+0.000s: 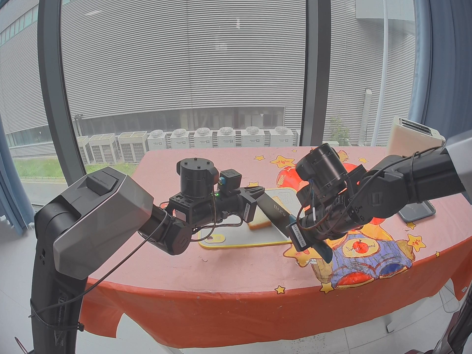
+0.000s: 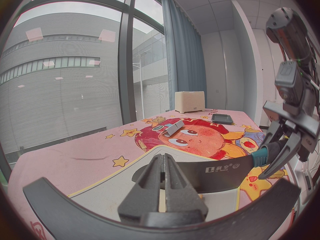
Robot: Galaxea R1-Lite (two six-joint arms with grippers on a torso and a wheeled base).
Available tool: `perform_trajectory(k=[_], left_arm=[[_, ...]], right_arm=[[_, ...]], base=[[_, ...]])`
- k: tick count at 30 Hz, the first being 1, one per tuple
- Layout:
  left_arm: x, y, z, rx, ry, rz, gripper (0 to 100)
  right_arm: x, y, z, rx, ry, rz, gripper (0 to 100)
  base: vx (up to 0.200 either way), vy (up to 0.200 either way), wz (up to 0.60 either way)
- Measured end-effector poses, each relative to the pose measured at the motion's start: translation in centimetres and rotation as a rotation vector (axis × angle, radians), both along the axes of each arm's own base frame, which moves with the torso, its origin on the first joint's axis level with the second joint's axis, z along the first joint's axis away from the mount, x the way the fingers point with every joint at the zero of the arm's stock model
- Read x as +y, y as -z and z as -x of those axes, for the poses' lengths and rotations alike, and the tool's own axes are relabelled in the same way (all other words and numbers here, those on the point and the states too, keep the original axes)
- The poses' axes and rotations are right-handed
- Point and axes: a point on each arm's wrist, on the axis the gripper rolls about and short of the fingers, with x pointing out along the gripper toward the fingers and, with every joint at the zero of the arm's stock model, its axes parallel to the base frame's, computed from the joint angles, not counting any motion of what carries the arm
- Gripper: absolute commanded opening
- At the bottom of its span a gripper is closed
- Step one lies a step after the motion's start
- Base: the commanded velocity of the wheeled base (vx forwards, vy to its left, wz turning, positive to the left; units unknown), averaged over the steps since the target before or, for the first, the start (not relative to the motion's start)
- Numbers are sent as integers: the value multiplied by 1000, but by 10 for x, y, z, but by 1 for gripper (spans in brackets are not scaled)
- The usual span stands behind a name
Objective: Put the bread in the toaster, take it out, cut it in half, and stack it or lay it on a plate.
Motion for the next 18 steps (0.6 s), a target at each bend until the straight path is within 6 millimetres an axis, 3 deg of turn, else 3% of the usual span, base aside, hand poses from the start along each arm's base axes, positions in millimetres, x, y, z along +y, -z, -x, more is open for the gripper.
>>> perform_trajectory(k=[8,18], left_arm=[[2,-2,1,-5,-2,2,0],[5,-12,5,-17,-2,8,0]], right_arm=[[4,8,5,15,-14,12,0],[11,-10,-2,-38,-24,-29,0]], base=[[0,0,0],[0,0,0]])
